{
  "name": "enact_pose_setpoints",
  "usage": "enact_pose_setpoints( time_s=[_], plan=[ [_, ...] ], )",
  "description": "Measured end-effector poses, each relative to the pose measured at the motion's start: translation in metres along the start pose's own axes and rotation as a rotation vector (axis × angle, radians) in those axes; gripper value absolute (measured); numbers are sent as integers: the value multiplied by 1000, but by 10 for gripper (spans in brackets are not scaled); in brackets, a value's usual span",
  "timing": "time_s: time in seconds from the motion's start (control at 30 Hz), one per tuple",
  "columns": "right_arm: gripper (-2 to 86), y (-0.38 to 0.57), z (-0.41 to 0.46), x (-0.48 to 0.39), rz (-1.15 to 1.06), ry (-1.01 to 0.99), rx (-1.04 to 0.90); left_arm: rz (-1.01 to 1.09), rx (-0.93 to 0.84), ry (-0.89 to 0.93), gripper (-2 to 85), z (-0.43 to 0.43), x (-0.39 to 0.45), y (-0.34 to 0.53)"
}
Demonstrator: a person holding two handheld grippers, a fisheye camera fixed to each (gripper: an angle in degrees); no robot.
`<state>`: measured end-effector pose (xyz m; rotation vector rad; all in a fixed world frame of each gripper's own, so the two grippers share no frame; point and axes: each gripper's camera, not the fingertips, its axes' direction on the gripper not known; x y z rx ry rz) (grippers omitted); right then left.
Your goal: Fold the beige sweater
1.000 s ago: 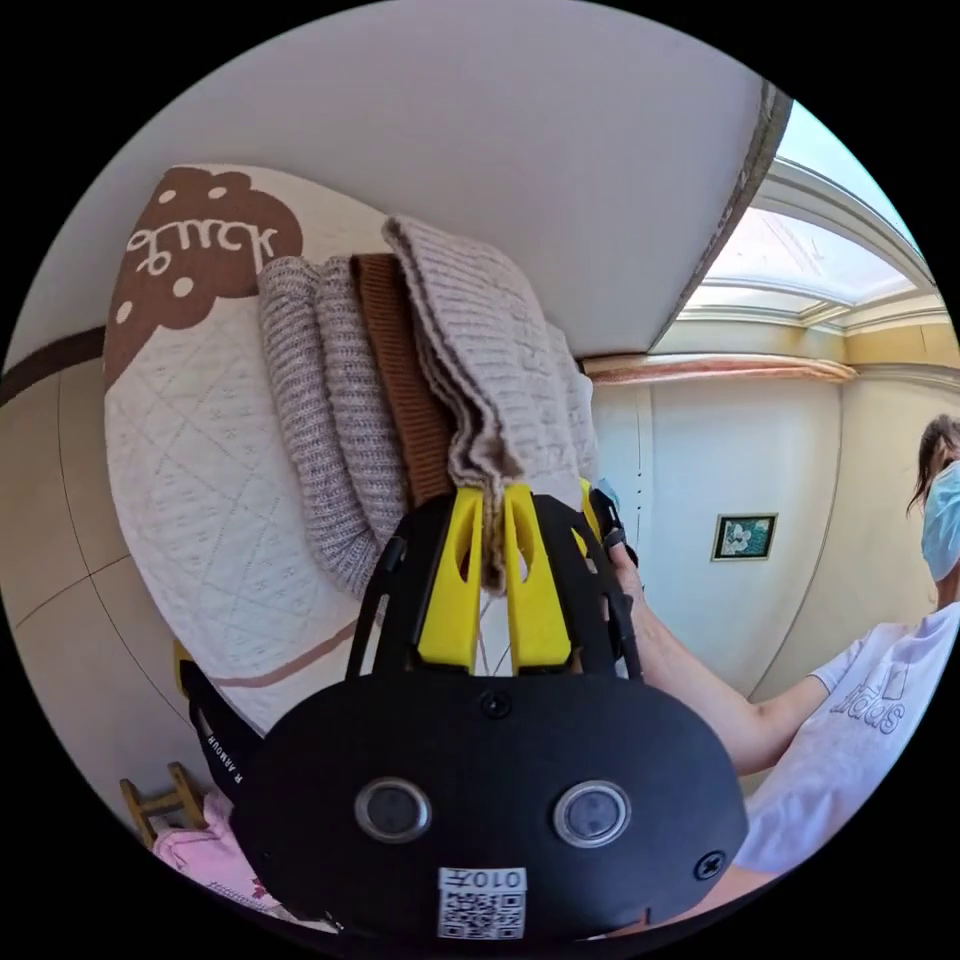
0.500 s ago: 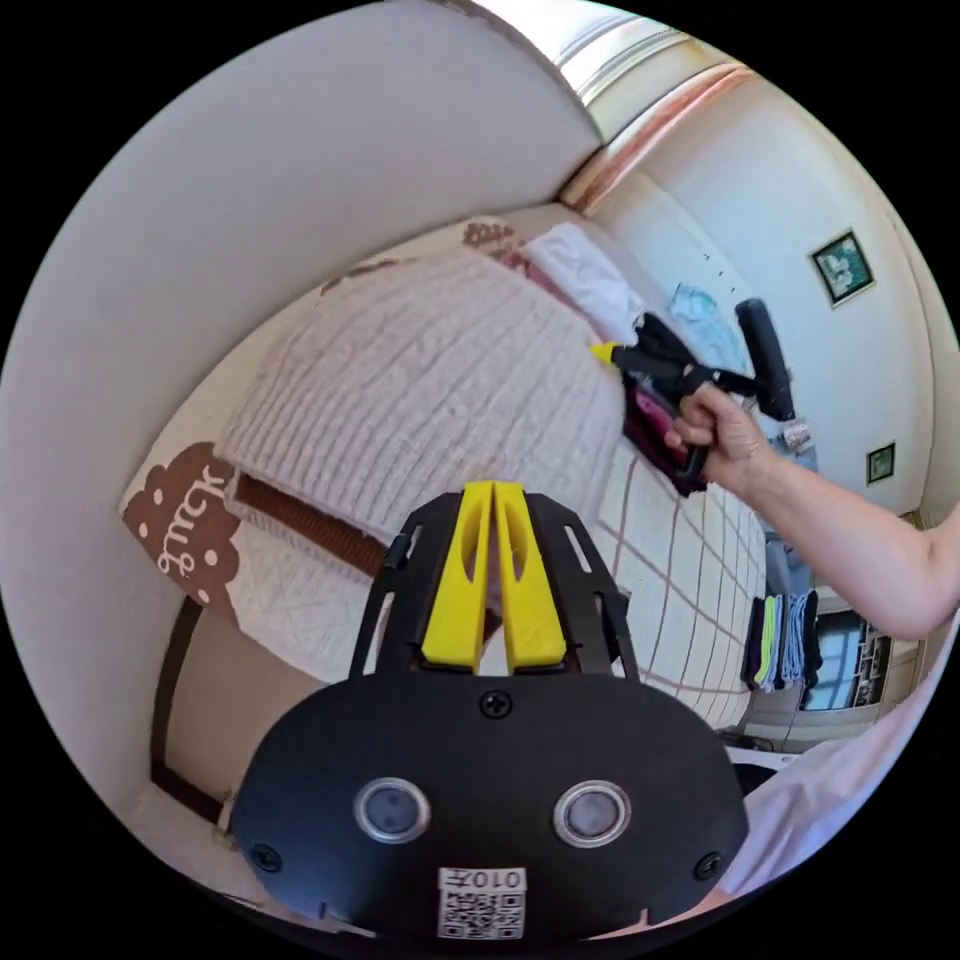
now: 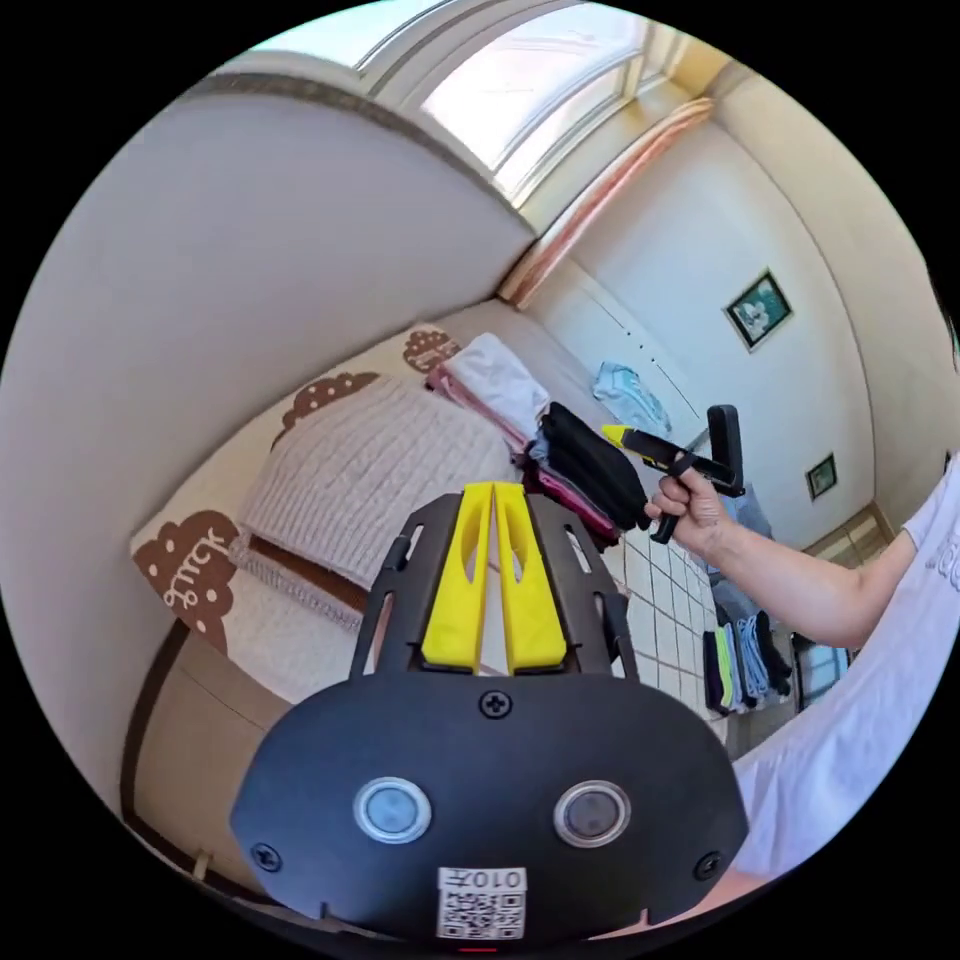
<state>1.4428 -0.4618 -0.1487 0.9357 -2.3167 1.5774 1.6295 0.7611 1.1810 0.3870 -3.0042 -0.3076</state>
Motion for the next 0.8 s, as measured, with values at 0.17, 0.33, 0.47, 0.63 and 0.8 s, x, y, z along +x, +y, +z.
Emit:
enact_pose_setpoints(
  time_s=[0.17,0.33,0.47,0.63,0.8],
  plan=[
    [25,181,-88,-103,-20,55,-56,369,69,-157,-2,-89,156,-2],
    [26,334,-171,-178,124,164,23,554,290,-478,-2,-164,317,30],
    [26,437,-231,-223,260,262,127,662,463,-561,1,-189,391,51],
    [26,503,-280,-253,319,333,190,628,394,-237,2,-181,432,32],
    [25,535,-315,-282,352,399,320,567,504,-67,38,-150,427,6]
  ],
)
